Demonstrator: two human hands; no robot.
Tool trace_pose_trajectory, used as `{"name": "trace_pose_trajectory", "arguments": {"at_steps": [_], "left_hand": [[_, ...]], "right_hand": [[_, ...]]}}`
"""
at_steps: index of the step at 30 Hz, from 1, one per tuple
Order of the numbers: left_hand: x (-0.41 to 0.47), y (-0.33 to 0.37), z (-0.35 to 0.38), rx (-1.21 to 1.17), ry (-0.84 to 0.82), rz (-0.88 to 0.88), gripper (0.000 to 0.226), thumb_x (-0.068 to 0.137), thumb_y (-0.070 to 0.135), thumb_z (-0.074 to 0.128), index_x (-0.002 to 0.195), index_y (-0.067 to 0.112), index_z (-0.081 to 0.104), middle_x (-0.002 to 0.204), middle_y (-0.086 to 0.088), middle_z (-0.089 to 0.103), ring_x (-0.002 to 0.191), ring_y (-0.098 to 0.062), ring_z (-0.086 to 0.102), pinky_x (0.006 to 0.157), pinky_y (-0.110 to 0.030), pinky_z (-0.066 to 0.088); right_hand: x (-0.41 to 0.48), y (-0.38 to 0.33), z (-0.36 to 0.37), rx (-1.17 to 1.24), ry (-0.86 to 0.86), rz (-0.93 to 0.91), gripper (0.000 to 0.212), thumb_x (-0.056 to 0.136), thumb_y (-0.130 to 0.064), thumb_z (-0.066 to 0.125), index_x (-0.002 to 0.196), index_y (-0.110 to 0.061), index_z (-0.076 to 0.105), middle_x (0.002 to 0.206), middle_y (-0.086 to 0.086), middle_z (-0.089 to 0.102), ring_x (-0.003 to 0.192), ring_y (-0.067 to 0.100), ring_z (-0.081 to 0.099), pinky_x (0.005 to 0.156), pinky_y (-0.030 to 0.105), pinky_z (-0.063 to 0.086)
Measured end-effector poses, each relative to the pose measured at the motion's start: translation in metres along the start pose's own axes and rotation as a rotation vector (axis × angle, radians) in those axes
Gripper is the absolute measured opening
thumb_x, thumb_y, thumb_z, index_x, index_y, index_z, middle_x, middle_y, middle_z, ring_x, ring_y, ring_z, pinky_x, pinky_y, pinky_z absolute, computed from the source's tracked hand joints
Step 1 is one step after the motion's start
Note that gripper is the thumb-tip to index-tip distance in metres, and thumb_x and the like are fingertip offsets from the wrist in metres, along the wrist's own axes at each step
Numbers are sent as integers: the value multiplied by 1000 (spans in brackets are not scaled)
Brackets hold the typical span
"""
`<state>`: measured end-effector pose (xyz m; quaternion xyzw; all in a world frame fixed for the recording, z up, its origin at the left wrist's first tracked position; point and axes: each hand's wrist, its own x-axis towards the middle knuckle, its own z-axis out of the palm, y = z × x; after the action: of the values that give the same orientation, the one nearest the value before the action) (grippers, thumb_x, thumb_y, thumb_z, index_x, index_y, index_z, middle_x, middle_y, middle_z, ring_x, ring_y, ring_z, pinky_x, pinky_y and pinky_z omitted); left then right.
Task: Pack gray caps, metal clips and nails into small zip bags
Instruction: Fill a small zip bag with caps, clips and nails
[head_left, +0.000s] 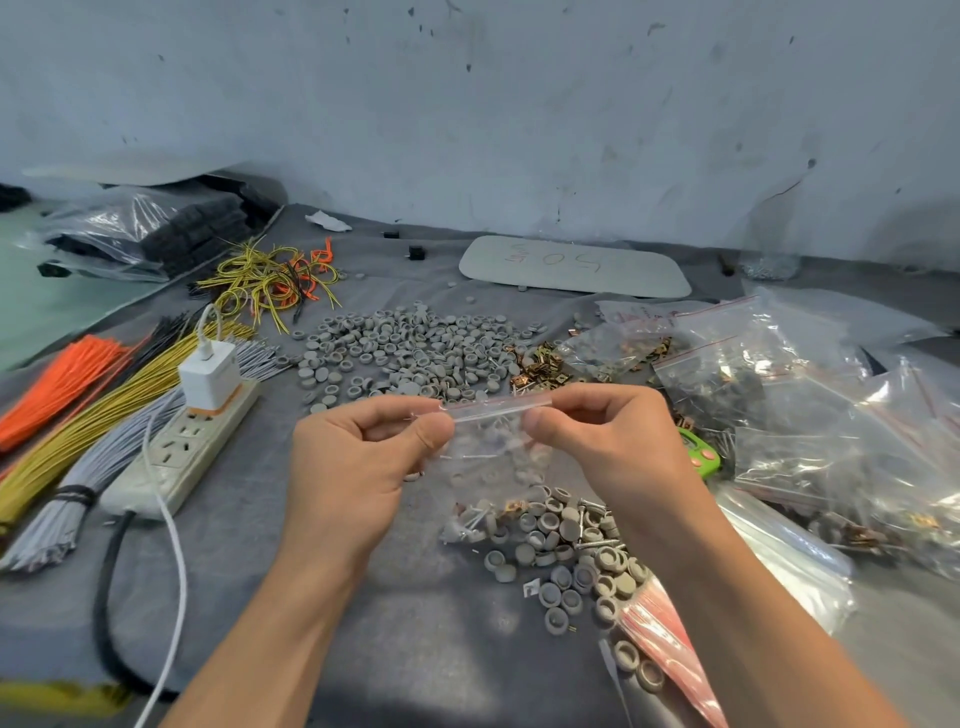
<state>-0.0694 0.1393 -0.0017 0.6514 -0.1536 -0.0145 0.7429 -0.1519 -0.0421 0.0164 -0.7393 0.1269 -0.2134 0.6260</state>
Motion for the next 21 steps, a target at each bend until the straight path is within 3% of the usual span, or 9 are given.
{"name": "trace_pose_trajectory", "arguments": {"at_steps": [5,10,13,17,21], "left_hand": [[1,0,0,-12,-10,-16,18,58,26,85,75,23,84,66,-11,75,56,-14,64,54,-21,55],[-1,4,3,-101,17,-14,23,53,24,85,77,25,84,65,-11,74,55,-14,67,57,-22,56],[1,5,6,-164,27,-5,25,63,9,83,83,25,84,62,-10,73,53,-12,66,60,-19,54],[1,4,6,-86,11,-21,35,75,2,84,103,23,79,66,-6,74,62,-8,67,66,-15,53],[-5,3,14,-46,-39,-30,44,75,-2,84,111,22,76,71,-4,76,63,-8,68,60,-15,52]], "right_hand": [[0,-1,-2,74,-45,-4,6,81,-12,83,77,-15,82,77,10,77,74,17,69,75,20,57],[3,0,2,133,11,27,16,79,-2,82,68,-14,81,69,9,75,66,12,69,65,9,50],[3,0,7,163,57,36,19,79,0,80,65,-13,80,67,9,73,65,10,66,64,8,49],[1,1,9,132,-4,10,14,85,-9,78,72,-15,79,70,5,72,70,12,64,66,12,50],[-4,2,18,99,-38,-4,11,85,-11,79,76,-17,80,72,5,74,67,10,65,66,16,52]]}}
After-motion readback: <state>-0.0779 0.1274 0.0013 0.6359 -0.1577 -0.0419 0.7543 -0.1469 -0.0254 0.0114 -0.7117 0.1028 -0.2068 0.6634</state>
